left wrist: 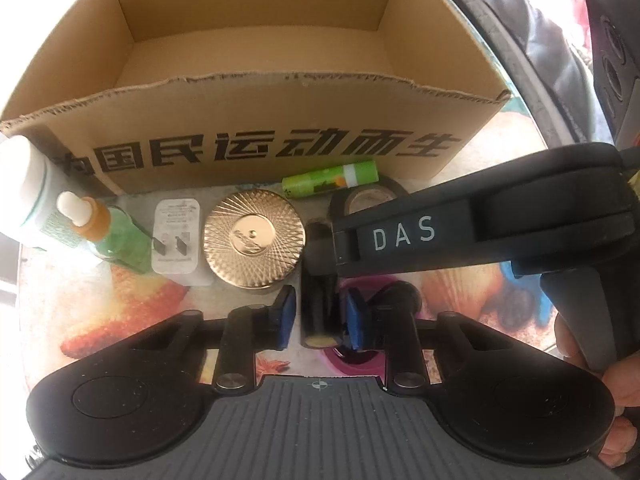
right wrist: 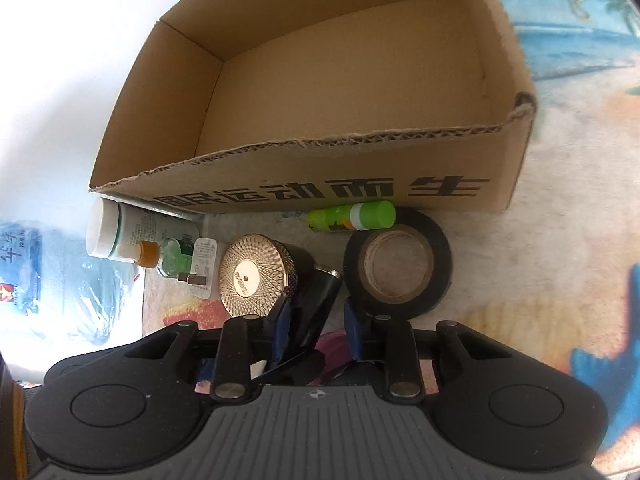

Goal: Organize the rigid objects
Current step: 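Close the left tool on the black gold-ended cylinder beside the pink cup, then carry the cylinder into the box and open the left tool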

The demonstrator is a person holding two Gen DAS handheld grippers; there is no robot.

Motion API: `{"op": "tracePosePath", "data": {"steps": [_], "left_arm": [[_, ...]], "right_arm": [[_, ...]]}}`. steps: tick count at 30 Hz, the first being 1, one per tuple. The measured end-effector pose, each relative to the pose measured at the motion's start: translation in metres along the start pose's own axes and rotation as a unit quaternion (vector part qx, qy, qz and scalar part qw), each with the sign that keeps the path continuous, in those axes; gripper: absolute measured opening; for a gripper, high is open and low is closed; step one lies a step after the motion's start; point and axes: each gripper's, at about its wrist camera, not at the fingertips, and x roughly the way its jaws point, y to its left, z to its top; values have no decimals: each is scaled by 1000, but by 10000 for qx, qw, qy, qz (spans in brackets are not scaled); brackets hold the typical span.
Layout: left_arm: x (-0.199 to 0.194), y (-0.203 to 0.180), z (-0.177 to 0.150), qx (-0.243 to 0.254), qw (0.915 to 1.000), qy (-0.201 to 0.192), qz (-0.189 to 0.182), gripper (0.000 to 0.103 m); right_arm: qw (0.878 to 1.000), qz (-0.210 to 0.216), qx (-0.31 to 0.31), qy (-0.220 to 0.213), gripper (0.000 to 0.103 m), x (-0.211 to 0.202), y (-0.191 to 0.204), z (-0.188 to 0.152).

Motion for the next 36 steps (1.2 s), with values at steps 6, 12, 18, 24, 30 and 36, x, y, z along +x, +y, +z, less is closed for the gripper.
{"op": "tracePosePath", "data": {"steps": [6,12,18,24,30,36], "left_arm": [[7,7,0,-39,10000,-11,-7,21],[-2,-2,-6,255,9993,-229,113,21],[-23,-8,-6,603,9968,-528,69,21],[-39,-10,-2,796,9942,-721,20,21],[-73,-9,6,954,9912,-919,21,21],[-123,1,36,932,9878,-1241,88,21]], "right_arm": [[9995,263,135,126,23,10,-7,3],[9995,312,70,-10,19,2,-4,0],[9983,495,274,-146,17,-12,-4,-5],[9958,577,556,-445,17,-32,-1,-14],[9913,772,781,-726,17,-63,16,-15],[9871,984,596,-1110,17,-105,57,10]]}}
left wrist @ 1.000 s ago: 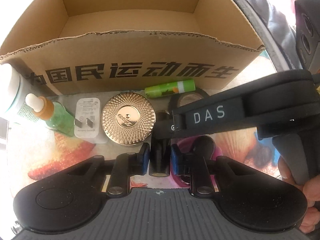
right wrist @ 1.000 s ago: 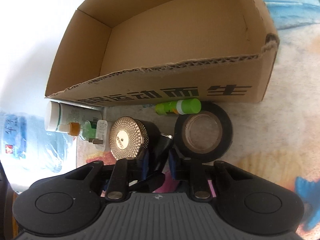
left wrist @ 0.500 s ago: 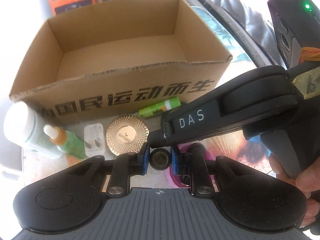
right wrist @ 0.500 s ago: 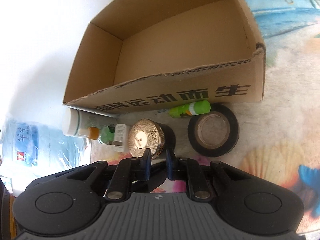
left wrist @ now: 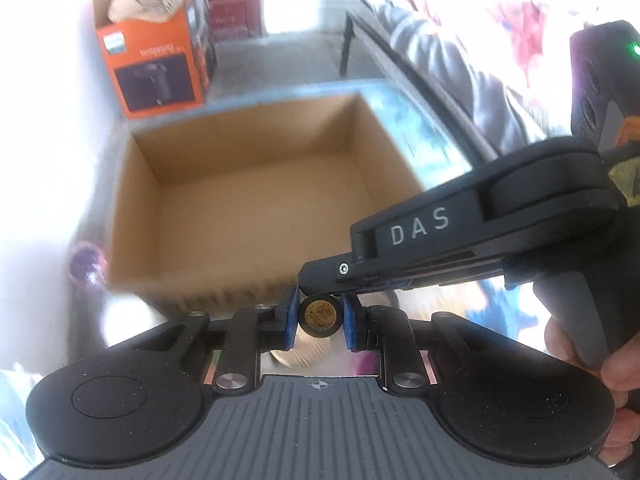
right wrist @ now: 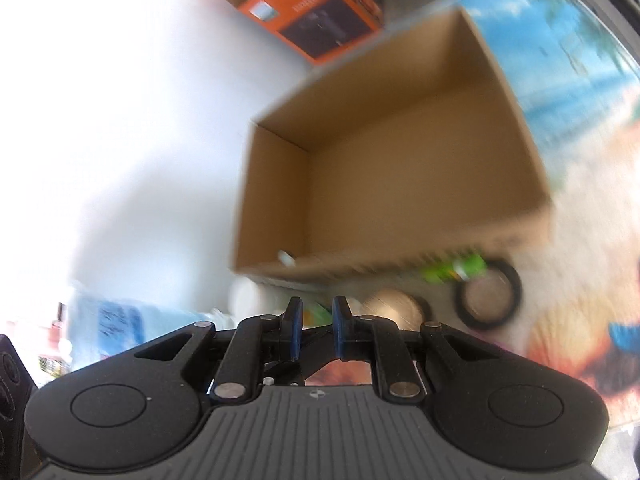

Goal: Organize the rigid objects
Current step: 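Carry the cylinder into the box and open the left tool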

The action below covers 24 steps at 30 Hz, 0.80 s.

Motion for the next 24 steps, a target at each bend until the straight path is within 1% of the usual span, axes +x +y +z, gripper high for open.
{"op": "tracePosePath", "data": {"steps": [2,4,7,10,12,13,16,18,22,24], "left_arm": [[-6,11,18,-38,9998,-135,115,21],[-1,26,35,-132,9994,-231,233,21],[20,49,58,-210,9985,-208,461,21],[60,71,79,-331,9975,47,628,21],[82,85,91,-453,9963,240,691,21],[95,90,96,-470,9956,323,745,21],[117,101,102,-508,9933,458,927,21],[127,107,102,-603,9919,531,979,21],[153,119,103,-667,9878,704,1220,21],[164,123,103,-674,9848,853,1354,21]], "right_arm": [[9997,186,-75,-147,17,0,13,17],[9990,331,-130,-257,17,6,22,36],[9985,424,-201,-295,17,32,32,68],[9991,380,-158,-123,18,70,30,101],[9993,373,10,89,18,102,22,121],[9991,366,91,184,18,117,15,126],[9987,280,162,402,18,152,5,149],[9985,184,98,502,18,171,1,161],[9976,132,145,669,19,201,-10,172],[9973,61,134,722,19,214,-14,178]]}}
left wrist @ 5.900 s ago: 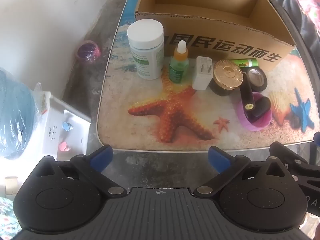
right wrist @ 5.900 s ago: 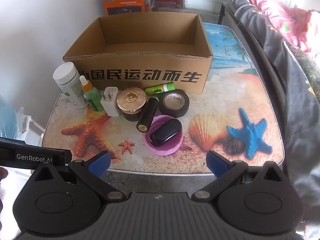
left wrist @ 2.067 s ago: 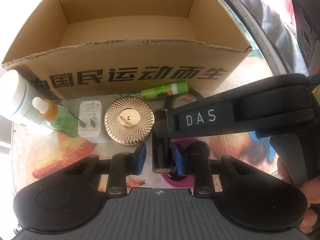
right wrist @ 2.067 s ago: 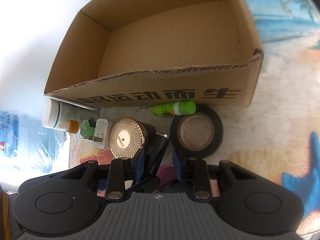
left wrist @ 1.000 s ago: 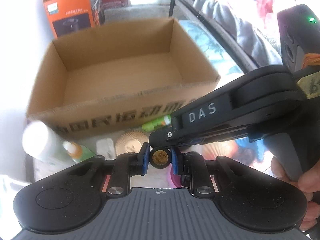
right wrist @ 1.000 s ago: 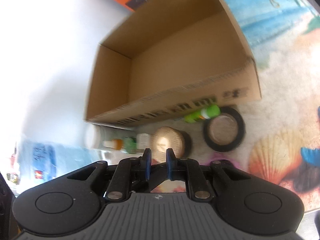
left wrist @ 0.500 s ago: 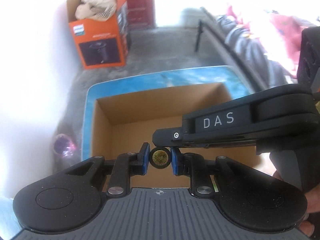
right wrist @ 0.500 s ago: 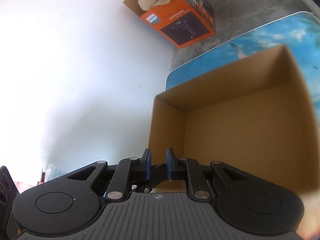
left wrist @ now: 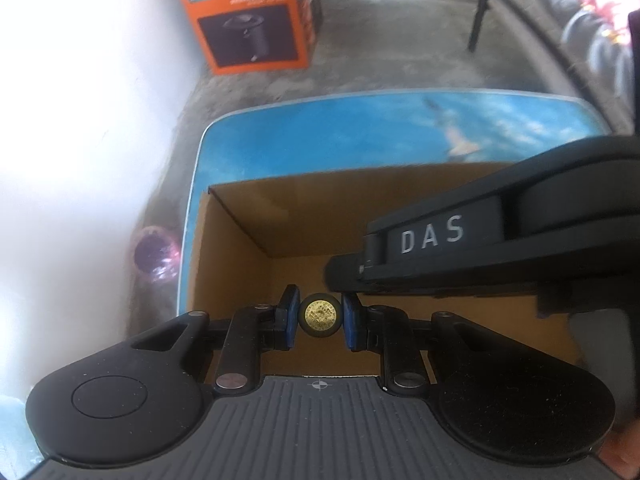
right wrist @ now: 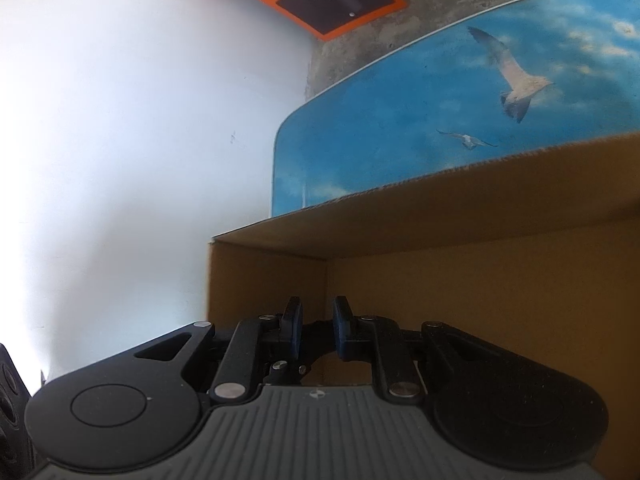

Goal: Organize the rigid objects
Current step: 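Carry the cylinder into the box and open the left tool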

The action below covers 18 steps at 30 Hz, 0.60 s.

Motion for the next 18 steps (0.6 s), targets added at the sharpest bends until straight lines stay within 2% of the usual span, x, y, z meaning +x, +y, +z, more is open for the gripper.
{"op": "tracePosePath", "data": {"steps": [3,7,13,18], "left_arm": [[11,2,0,-85,9998,127,134,22],[5,5,-2,-64,9999,56,141,25],[-17,8,3,-87,9998,-141,57,43],[-63,14,0,-87,9979,-601,-224,60]], "right_arm": [[10000,-55,-34,19,19,9,-3,4],[9999,-39,-104,-33,19,7,-4,4],[9995,-42,-154,-271,20,-25,-2,3],[9977,47,-266,-629,20,-77,10,-11]]}}
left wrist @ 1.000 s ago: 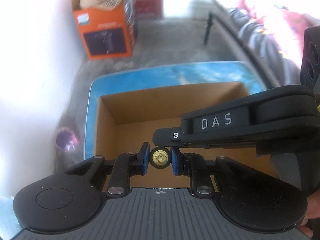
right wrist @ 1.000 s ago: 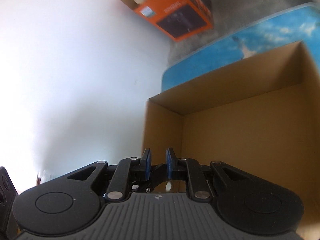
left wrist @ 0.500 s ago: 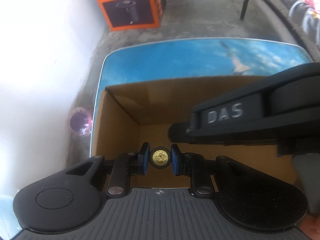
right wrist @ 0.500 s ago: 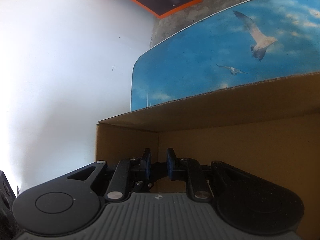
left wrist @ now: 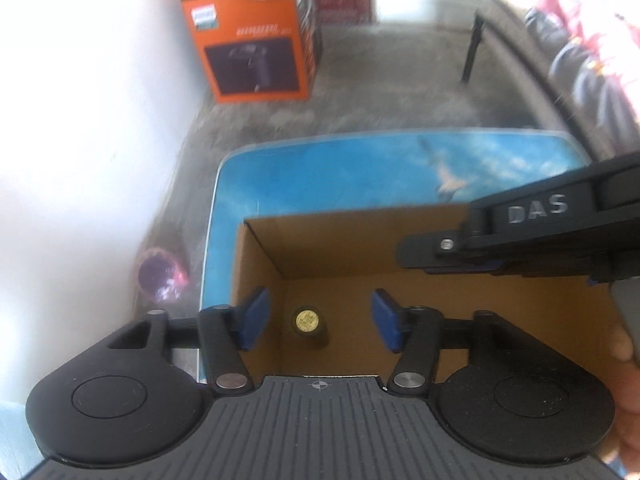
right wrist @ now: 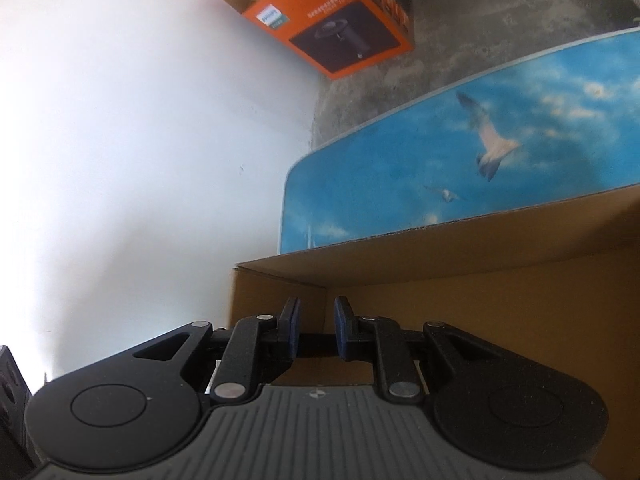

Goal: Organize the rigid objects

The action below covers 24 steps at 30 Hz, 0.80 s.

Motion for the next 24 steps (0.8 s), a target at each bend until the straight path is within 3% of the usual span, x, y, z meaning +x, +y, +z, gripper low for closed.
{"op": "tracePosePath", "data": {"steps": [2,4,5,6,10,11,15,19,22,24], "left_arm": [[-24,2,-2,-23,9997,-191,-161,64],[-48,4,-6,-98,9984,-371,-413,68],[-63,5,-10,-165,9972,-476,-545,73],[-71,5,-12,-226,9961,-556,-643,77],[-106,7,-43,-442,9889,-906,-1093,96],[-110,5,-52,-433,9874,-936,-1198,99],[-117,-7,-88,-239,9860,-727,-1478,99],[-110,-24,-125,-221,9831,-291,-1795,99],[-106,-42,-153,-67,9810,-110,-1935,99],[-104,-57,-171,106,9790,50,-2035,99]], "right_arm": [[9998,45,-34,-177,23,-30,9,-7],[9992,18,-153,-381,37,-62,18,-22],[9985,-30,-210,-498,55,-79,22,-32],[9975,-84,-282,-641,66,-98,25,-44],[9905,-585,-648,-1062,87,-168,35,-95],[9880,-794,-670,-1145,100,-181,33,-111],[9693,-1987,-761,-1232,103,-210,22,-166],[9389,-3113,-849,-1199,103,-209,10,-213],[9274,-3415,-895,-1237,103,-206,-1,-242],[9307,-3394,-713,-1159,103,-203,-9,-254]]}}
